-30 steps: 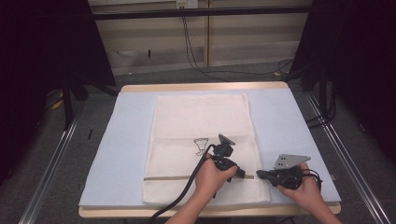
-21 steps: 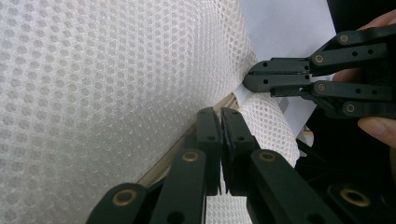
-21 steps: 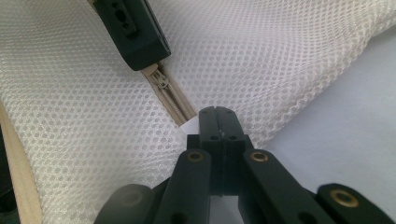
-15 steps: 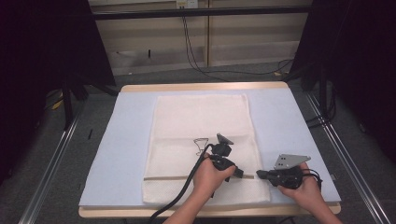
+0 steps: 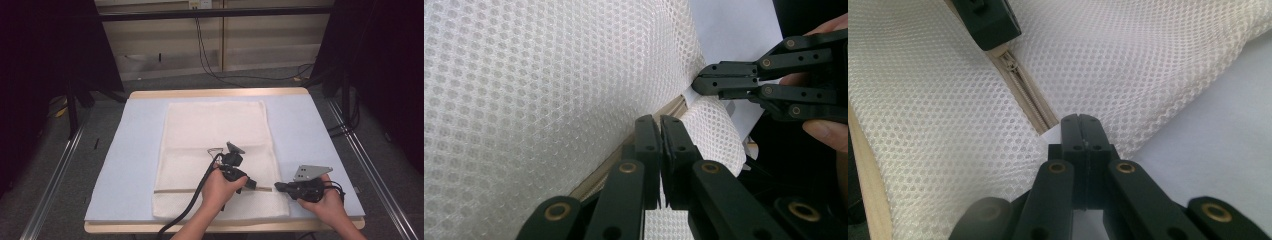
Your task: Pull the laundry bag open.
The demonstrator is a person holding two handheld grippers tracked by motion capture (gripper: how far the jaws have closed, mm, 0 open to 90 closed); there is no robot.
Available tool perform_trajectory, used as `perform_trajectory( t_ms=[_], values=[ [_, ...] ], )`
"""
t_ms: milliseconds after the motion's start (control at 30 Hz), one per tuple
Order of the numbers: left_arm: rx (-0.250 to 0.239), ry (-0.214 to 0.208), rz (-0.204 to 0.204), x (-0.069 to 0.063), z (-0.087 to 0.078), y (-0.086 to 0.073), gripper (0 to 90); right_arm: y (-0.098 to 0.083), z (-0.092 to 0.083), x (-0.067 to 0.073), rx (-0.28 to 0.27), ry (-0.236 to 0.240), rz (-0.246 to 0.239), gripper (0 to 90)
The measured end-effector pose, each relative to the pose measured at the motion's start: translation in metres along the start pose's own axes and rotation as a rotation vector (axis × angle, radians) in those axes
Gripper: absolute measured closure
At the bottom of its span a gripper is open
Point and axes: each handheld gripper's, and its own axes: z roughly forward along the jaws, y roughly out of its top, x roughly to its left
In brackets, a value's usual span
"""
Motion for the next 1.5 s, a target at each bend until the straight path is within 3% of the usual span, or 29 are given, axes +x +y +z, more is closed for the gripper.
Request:
perform_trajectory(
  t_ms=[467, 500, 533, 633, 933, 1167, 1200, 1500],
  values=[
    [-0.006, 0.003, 0.013, 0.003, -0.005, -0.002, 87.3, 0.000, 0.000, 0.000, 0.000, 0.001, -0.004, 90.0],
    [-0.008, -0.012, 0.004, 0.002, -0.006, -0.003, 87.2, 0.000, 0.000, 0.000, -0.001, -0.002, -0.004, 90.0],
    [-0.009, 0.002, 0.010, 0.003, -0.007, -0.003, 87.3, 0.000, 0.000, 0.000, -0.001, 0.000, -0.002, 90.0],
    [-0.014, -0.020, 0.004, 0.003, -0.009, -0.004, 87.3, 0.000, 0.000, 0.000, -0.002, 0.000, -0.001, 90.0],
    [-0.014, 0.011, 0.017, 0.006, -0.010, -0.004, 87.2, 0.000, 0.000, 0.000, 0.000, 0.001, -0.002, 90.0],
    [-0.028, 0.004, -0.001, 0.006, -0.014, -0.006, 87.3, 0.000, 0.000, -0.001, 0.000, 0.000, 0.002, 90.0],
    [-0.019, 0.015, 0.018, 0.008, -0.016, -0.006, 87.3, 0.000, 0.000, 0.000, 0.000, 0.000, 0.001, 90.0],
    [-0.035, 0.005, 0.006, 0.012, -0.023, -0.009, 87.2, 0.000, 0.000, 0.000, 0.000, 0.001, 0.000, 90.0]
  ],
)
